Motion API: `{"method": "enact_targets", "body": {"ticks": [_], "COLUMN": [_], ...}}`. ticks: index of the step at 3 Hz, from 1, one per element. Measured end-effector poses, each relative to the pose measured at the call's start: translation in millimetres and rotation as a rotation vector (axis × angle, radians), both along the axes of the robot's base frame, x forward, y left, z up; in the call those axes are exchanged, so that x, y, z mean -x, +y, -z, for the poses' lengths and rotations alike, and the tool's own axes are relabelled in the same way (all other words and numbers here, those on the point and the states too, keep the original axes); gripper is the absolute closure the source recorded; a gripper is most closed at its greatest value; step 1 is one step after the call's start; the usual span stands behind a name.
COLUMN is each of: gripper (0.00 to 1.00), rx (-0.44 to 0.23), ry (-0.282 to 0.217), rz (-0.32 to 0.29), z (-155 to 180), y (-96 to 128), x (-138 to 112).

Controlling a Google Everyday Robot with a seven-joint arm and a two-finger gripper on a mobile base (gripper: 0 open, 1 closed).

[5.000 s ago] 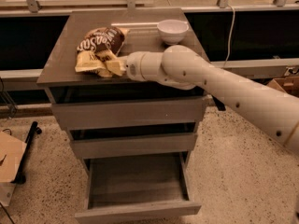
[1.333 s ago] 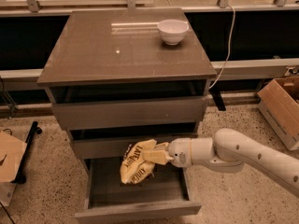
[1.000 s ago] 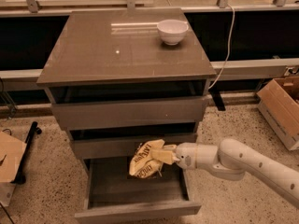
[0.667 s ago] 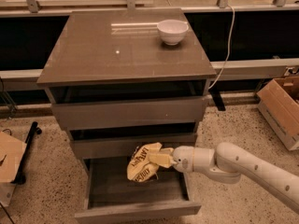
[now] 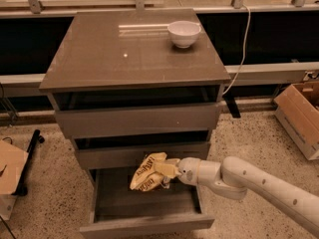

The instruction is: Place brown chip bag into bottom drawer

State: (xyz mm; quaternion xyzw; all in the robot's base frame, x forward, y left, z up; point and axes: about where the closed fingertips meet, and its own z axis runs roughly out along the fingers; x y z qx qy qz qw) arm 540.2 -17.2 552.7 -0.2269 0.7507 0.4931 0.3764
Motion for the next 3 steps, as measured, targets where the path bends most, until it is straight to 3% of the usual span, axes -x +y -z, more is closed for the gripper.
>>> {"method": "enact_targets", "body": {"ticks": [1, 3], "gripper": [1.0, 1.0], "rx": [-0.034, -0.063], "ry": [0.059, 0.267], "rz": [0.057, 0.161], "z": [50, 167], "y": [0, -6], "x": [-14, -5]}}
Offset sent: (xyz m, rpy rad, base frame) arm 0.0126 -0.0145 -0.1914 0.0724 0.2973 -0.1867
